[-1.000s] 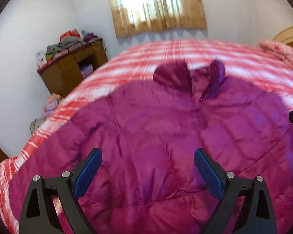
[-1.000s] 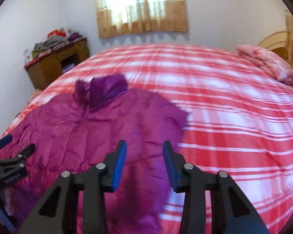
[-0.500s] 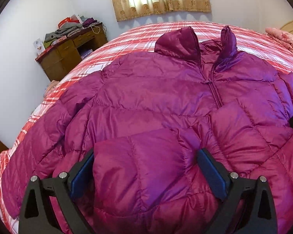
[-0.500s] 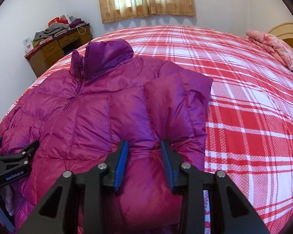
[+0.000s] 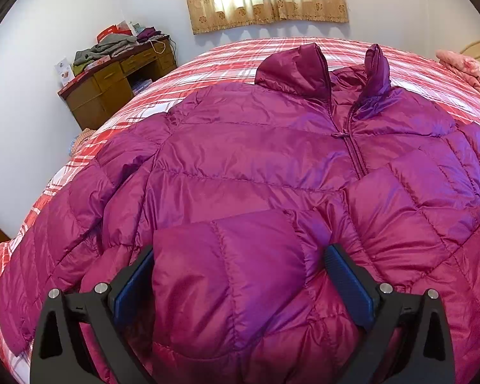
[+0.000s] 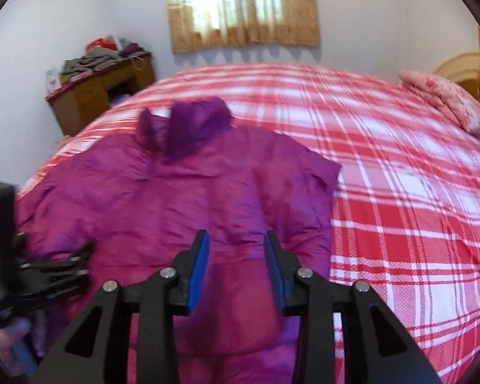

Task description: Fold large clothes

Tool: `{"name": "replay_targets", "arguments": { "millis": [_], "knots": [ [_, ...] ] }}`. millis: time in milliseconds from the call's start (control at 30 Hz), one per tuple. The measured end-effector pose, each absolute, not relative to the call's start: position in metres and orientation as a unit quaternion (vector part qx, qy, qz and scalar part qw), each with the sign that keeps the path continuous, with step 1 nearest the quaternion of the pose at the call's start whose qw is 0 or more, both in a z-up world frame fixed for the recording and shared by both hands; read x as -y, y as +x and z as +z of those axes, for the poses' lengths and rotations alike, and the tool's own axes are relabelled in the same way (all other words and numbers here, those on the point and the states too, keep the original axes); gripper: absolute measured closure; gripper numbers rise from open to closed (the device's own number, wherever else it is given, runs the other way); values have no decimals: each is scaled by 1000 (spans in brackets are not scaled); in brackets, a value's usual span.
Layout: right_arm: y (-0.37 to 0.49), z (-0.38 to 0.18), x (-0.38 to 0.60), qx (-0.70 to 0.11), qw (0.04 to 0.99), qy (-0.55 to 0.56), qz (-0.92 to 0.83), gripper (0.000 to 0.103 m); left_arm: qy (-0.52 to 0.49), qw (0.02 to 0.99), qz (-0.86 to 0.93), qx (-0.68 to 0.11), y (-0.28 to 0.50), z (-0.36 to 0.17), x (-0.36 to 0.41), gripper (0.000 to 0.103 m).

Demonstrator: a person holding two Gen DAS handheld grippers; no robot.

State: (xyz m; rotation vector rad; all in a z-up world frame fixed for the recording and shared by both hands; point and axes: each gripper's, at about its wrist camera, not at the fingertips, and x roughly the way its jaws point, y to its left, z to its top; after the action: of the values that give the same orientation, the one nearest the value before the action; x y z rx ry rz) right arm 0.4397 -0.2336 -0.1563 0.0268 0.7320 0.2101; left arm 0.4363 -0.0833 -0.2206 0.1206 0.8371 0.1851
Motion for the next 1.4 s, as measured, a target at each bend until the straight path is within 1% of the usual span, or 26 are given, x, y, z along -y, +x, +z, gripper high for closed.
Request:
{"name": "replay_targets", "arguments": {
  "millis": [67,167,300,867,1167,1200,1267,1300,1367,1400],
  "knots": [
    [436,-159,224,-361,926,-8,110,64,57,908,89,-406,436,-221,84,1],
    [440,-179,215,-387,915,-27,112,64,53,908,87,-406,436,-221,83,1],
    [450,-198,224,-409,906,2,112,64,51,908,84,-407,437,-221,82,1],
    [448,-201,213,-406,909,-31,93,64,67,907,92,-406,438,-221,87,1],
    [452,-202,218,-411,906,-13,100,63,38,902,65,-425,438,-216,80,1],
    [452,-201,218,-414,905,-13,103,59,31,899,58,-433,436,-210,75,1],
    [447,-191,223,-422,899,-2,120,40,3,906,45,-420,421,-185,57,1],
    [440,-185,227,-417,902,6,115,37,-7,914,39,-403,410,-171,47,1],
    [418,-168,239,-392,913,33,106,24,-7,928,28,-372,382,-145,20,1],
    [407,-162,244,-386,915,41,108,23,8,932,37,-361,368,-138,5,1]
  ]
}}
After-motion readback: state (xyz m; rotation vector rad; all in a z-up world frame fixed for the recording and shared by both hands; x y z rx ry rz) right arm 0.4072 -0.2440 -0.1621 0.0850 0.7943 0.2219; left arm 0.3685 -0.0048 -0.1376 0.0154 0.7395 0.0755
